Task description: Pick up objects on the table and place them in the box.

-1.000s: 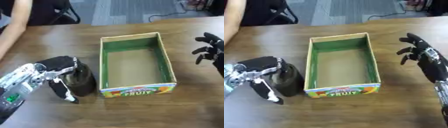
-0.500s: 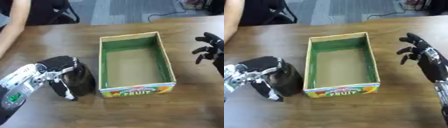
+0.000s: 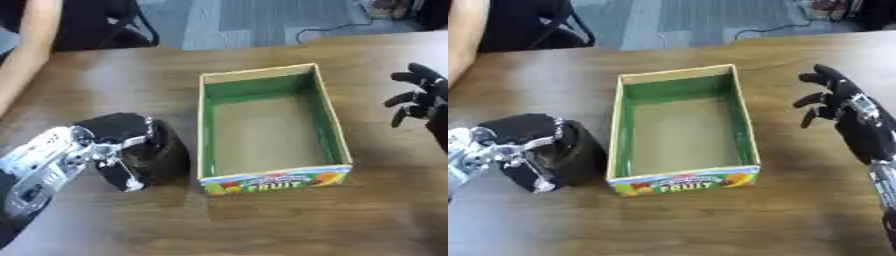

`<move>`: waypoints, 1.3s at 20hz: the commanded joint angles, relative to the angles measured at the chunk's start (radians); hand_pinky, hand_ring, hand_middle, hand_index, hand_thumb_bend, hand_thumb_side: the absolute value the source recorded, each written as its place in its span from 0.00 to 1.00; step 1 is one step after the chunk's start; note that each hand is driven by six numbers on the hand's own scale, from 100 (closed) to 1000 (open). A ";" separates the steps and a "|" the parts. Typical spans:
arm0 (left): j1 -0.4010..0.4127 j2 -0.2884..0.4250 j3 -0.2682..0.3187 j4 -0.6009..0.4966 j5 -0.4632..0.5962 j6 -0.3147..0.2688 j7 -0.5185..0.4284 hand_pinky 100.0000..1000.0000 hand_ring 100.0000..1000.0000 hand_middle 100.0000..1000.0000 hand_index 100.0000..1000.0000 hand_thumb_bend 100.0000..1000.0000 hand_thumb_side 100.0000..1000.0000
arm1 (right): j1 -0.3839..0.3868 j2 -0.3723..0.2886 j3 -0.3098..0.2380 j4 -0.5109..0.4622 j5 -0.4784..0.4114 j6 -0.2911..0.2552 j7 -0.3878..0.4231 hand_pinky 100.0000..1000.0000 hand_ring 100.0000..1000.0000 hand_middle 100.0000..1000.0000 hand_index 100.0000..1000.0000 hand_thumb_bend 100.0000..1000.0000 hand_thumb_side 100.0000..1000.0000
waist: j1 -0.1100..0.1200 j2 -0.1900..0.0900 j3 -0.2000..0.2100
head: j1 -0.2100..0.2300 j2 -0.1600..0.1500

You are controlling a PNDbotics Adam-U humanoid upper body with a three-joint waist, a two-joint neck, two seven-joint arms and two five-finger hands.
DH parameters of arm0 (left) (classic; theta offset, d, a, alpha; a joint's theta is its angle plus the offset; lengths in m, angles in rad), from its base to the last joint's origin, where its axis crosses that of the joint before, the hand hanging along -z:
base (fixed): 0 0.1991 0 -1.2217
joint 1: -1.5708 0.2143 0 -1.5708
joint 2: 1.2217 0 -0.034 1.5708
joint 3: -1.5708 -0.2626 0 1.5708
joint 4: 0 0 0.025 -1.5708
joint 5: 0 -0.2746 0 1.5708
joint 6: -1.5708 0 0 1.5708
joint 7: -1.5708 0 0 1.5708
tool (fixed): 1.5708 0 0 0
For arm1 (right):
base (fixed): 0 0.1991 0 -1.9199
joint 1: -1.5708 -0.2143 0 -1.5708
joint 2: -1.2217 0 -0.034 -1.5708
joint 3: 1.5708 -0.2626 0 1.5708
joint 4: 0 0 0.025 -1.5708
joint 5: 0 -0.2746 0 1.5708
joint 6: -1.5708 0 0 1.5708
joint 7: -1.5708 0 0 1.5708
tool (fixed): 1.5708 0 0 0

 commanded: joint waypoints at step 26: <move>-0.023 0.037 0.057 -0.040 -0.071 -0.067 -0.126 0.00 0.00 0.00 0.13 0.00 0.15 | -0.013 -0.022 -0.010 -0.012 0.002 0.000 -0.007 0.41 0.65 0.87 1.00 0.00 1.00 | -0.002 -0.014 0.004 | -0.014 -0.005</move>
